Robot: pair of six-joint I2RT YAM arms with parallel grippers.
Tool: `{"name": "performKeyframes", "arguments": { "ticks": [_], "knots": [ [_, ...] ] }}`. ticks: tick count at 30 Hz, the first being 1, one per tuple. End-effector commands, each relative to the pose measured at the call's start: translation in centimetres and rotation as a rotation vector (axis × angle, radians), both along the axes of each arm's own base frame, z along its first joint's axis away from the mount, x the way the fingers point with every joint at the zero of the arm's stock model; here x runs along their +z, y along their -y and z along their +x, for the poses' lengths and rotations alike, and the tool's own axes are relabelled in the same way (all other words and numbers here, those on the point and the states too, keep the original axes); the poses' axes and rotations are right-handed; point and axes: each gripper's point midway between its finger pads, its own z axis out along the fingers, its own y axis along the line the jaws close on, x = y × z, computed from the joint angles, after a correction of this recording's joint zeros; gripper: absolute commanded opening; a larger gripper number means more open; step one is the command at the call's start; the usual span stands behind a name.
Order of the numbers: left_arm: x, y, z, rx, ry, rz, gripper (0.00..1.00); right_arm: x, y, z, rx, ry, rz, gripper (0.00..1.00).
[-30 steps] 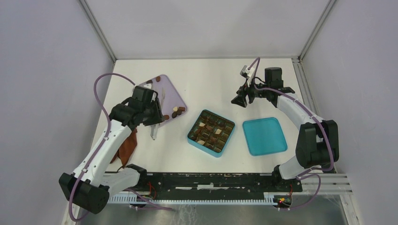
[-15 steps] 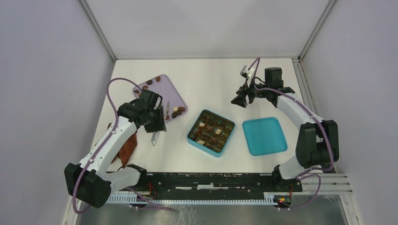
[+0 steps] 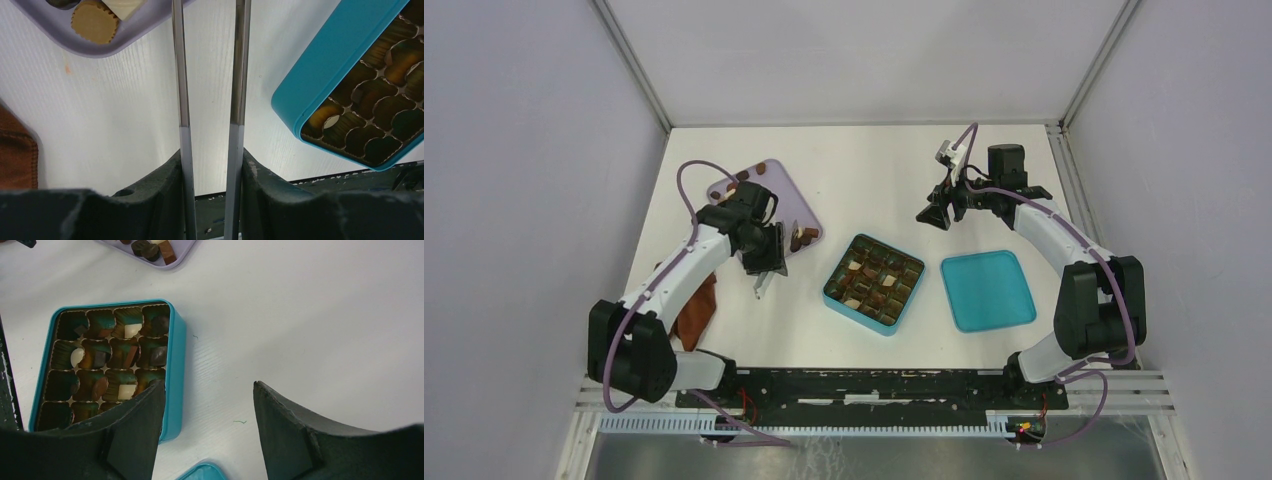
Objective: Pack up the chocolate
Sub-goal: Pick up the fake chocolate from the plate.
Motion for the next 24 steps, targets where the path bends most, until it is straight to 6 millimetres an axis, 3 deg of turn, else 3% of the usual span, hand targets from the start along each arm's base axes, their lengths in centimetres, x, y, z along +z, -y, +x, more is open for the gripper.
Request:
{"name": "performKeyframes", "arguments": {
  "ticks": [1, 15, 24],
  "knots": [
    [1.5, 0.8, 2.9, -0.064, 0.093, -0.039, 0.44, 1.4, -0.3, -0.1, 0.029, 0.056, 0.018, 0.70],
    [0.8, 1.4, 3.7, -0.085, 0.062, -0.062, 0.44, 1.2, -0.3, -0.1, 0.028, 0.051, 0.015, 0.70],
    [0.1, 0.4, 3.5, -0.066, 0.040, -0.006, 0.43, 1.1, -0.3, -0.1, 0.029, 0.049, 0.015, 0.70]
  ]
}}
